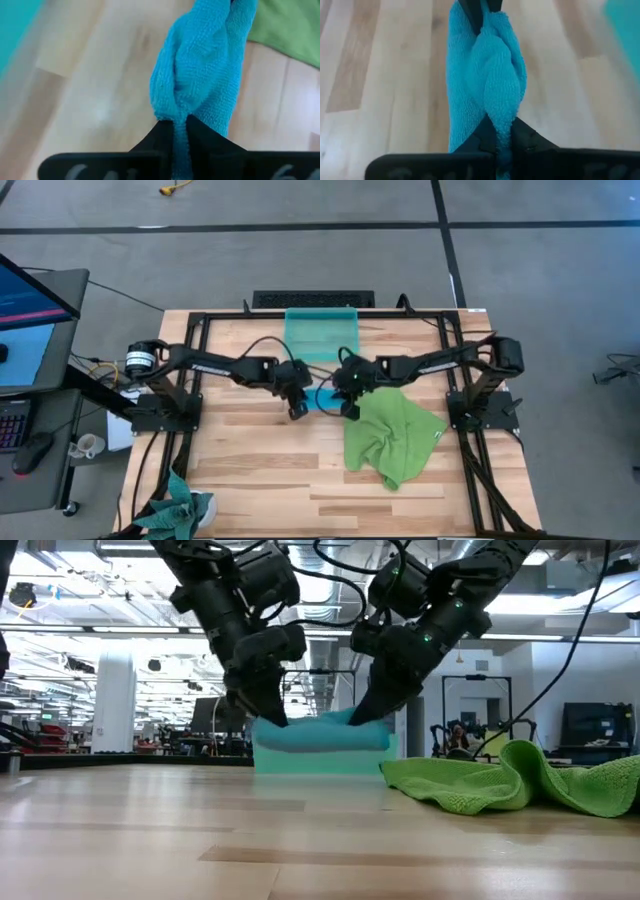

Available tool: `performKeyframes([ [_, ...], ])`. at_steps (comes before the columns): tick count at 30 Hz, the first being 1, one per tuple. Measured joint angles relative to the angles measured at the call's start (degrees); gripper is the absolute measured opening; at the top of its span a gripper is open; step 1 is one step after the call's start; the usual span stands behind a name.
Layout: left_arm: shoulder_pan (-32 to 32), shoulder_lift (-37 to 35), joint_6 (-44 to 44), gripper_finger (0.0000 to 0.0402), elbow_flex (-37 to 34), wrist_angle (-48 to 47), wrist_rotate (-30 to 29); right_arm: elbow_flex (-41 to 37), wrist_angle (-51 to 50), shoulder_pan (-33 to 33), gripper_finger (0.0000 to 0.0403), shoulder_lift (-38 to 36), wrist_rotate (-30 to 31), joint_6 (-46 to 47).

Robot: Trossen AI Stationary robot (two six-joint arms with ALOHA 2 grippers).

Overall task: Roll microfiber towels into tight, uniform cylinder then place into a basket
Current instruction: Put the rolled blue microfiber cloth into the blue bin

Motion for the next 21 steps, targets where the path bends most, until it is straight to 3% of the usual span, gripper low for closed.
performKeyframes([
  [7,5.89,-0.04,5.16,0.0016,7.19,-9.32,-0.4,5.64,-5.06,-6.61,0.0031,-0.92,-0.07,-5.96],
  [13,10.54,-0.04,8.95,0.0017,14.09,-16.86,-4.37,11.16,-8.77,-11.53,0.0029,-0.94,-0.07,-10.18],
  [21,18.47,-0.04,10.36,0.0017,16.9,-15.09,-6.14,15.42,-10.96,-19.44,0.0032,0.22,-2.04,-12.69],
])
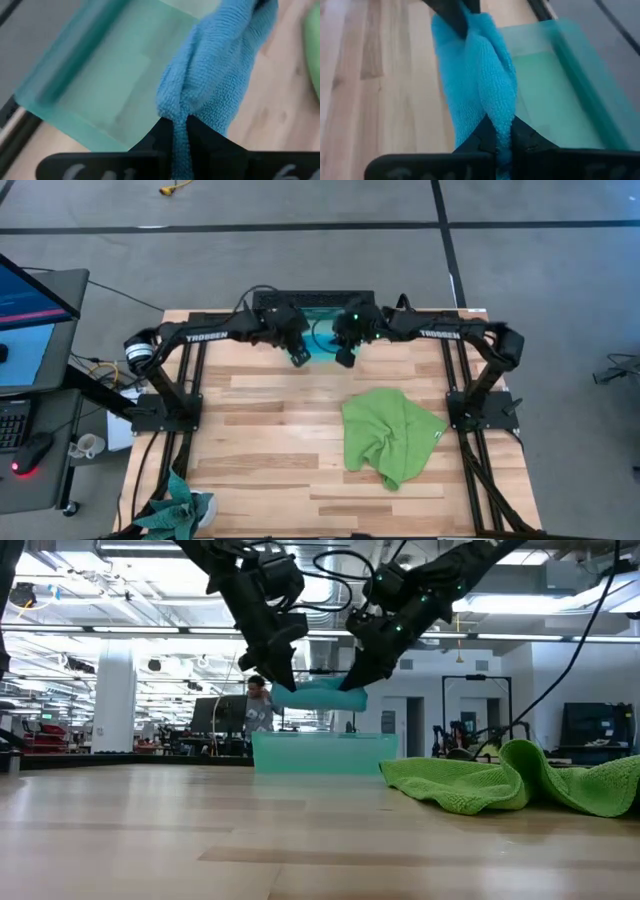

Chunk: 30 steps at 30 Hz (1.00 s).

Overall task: Roll microfiber towels into tight, uniform cylinder then place into a basket
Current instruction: Put the rolled blue microfiber cloth into the blue bin

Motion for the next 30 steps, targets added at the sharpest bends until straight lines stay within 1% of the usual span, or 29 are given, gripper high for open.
performKeyframes([
  [4,3.21,0.25,-0.05,0.0017,-0.04,4.81,0.98,0.77,1.01,-3.95,0.0029,1.24,-1.29,-1.71],
  [6,4.23,0.52,0.49,0.0017,-0.13,7.5,0.43,1.27,2.99,-5.19,0.0029,2.34,-1.22,-1.75],
  [9,6.56,1.73,0.72,0.0017,-0.28,11.42,0.74,1.18,3.62,-7.31,0.0032,3.2,-2.0,-1.78],
  [11,7.83,3.14,0.8,0.0018,-0.11,13.17,0.58,2.56,4.18,-8.13,0.0032,4.74,-1.75,-2.43],
  [13,9.31,4.8,0.73,0.0018,-0.18,13.49,3.07,3.07,3.5,-9.25,0.0029,6.38,-2.78,-2.98],
  [16,10.71,7.62,0.69,0.0018,-0.2,14.04,2.9,5.14,3.51,-9.97,0.0029,9.11,-2.62,-4.2],
  [19,12.02,10.35,1.44,0.0018,-0.11,16.94,2.6,7.39,2.2,-10.83,0.0033,11.83,-2.37,-5.16],
  [23,13.89,13.45,1.41,0.0018,-0.16,20.09,4.02,10.14,0.07,-11.73,0.0032,15.51,-2.41,-5.56],
  [27,15.24,15.4,1.2,0.0018,-0.19,21.09,5.93,12.09,-1.05,-12.45,0.0029,18.82,-2.47,-6.18],
  [30,15.6,15.58,1.41,0.0018,-0.18,21.05,6.08,13.15,-1.31,-12.55,0.0035,20.68,-2.57,-6.25],
])
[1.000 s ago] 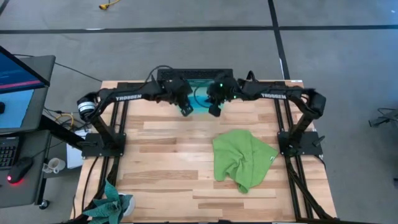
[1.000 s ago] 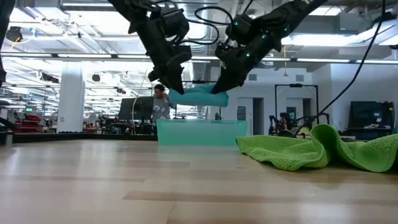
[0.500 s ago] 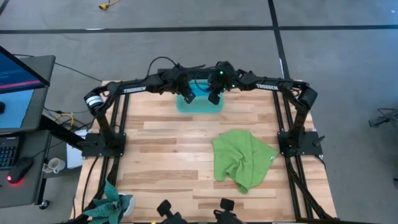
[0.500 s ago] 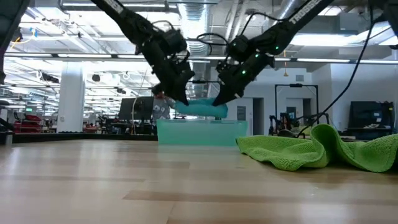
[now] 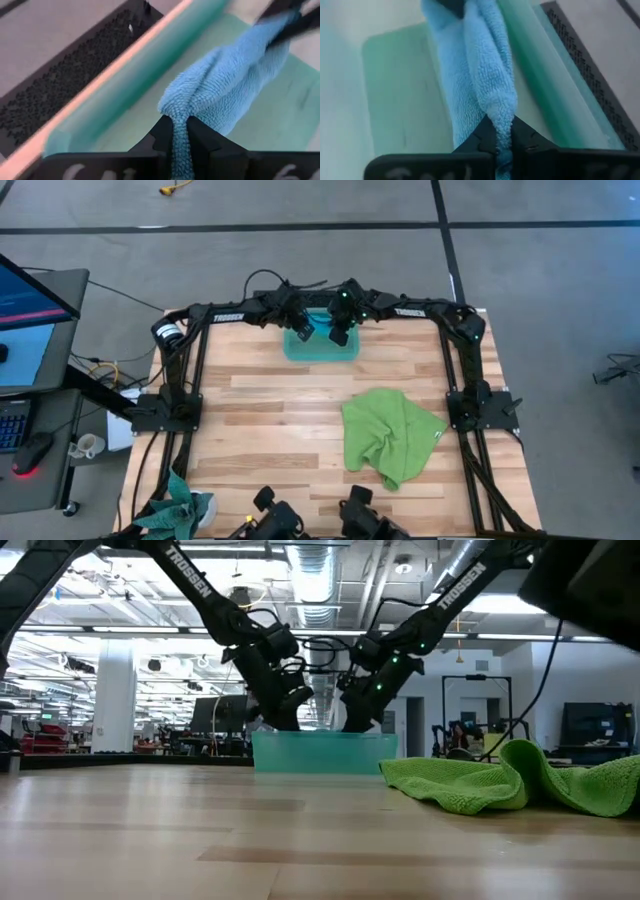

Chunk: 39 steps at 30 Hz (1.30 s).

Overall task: Roll microfiber towels into tight, uniform cylinder then place into a basket
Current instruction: Put the rolled blue microfiber cloth into the blue bin

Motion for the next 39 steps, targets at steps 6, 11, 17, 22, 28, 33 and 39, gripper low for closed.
performKeyframes([
  [6,0.14,0.53,0.09,0.0018,-0.02,-0.19,0.7,1.3,-1.1,-0.2,0.0031,1.11,0.04,-0.39],
  [11,-0.04,0.55,0.23,0.004,-0.04,-0.13,0.9,2.43,-3.01,-0.24,0.0034,1.11,0.13,-0.42],
  [17,0.23,0.55,0.13,0.0095,-0.17,-1.23,-1.12,2.83,-5.08,-0.56,0.0037,1.16,1.53,-0.39],
  [22,0.34,-0.88,0.04,0.0132,-0.15,-2.03,-0.32,2.83,-6.49,-1.11,0.0032,1.16,2.57,-0.4],
  [28,0.18,-4.68,2.88,0.014,-0.06,-1.66,-0.16,2.83,-6.6,-1.2,0.0055,1.16,2.56,-0.48],
  [33,-0.65,-7.96,3.48,0.0141,-0.06,-2.7,0.26,2.85,-6.62,-1.07,0.0078,1.16,3.84,-1.69],
  [39,-1.48,-11.51,3.9,0.0141,-0.04,-4.41,0.28,2.87,-8.53,-1.09,0.0153,1.16,4.44,-1.48],
])
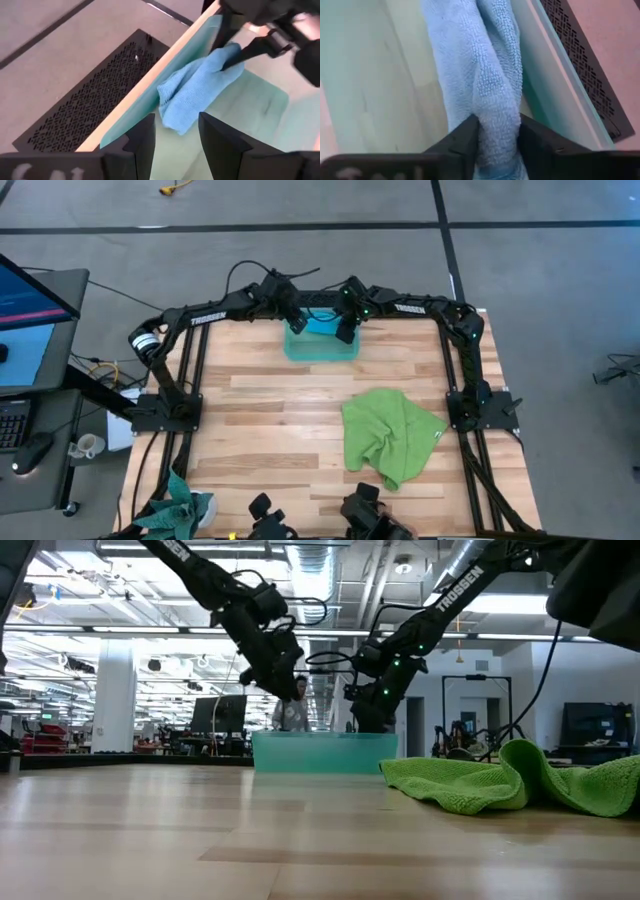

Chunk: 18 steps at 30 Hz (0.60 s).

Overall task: Roll microfiber towels into tight, uniform cylinder then place into a basket
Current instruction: Put the rolled blue microfiber cloth into the blue bin

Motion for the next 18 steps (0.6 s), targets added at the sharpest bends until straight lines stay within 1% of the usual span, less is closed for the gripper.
performKeyframes([
  [4,-0.87,-1.82,0.17,0.0141,0.0,-1.16,0.01,0.04,-1.18,0.0,0.021,-0.23,0.97,-1.31],
  [6,-1.4,-2.42,0.64,0.0141,0.01,-1.39,0.01,0.04,-1.1,0.0,0.0229,-0.7,1.95,-1.45],
  [8,-2.13,-2.65,0.66,0.0141,0.03,-1.57,-0.05,0.04,-1.39,0.0,0.0241,-1.56,1.98,-1.45],
  [11,-3.28,-2.65,1.27,0.0141,0.04,-2.21,-0.35,0.04,-1.96,-0.02,0.0244,-3.24,2.0,-1.48],
  [14,-4.51,-2.67,2.16,0.0141,0.04,-2.62,-0.46,0.04,-3.59,0.0,0.024,-5.83,1.96,-1.48],
  [18,-6.66,-2.65,2.15,0.0141,0.04,-4.65,-1.88,0.07,-10.05,0.4,0.023,-10.58,1.87,-1.44],
])
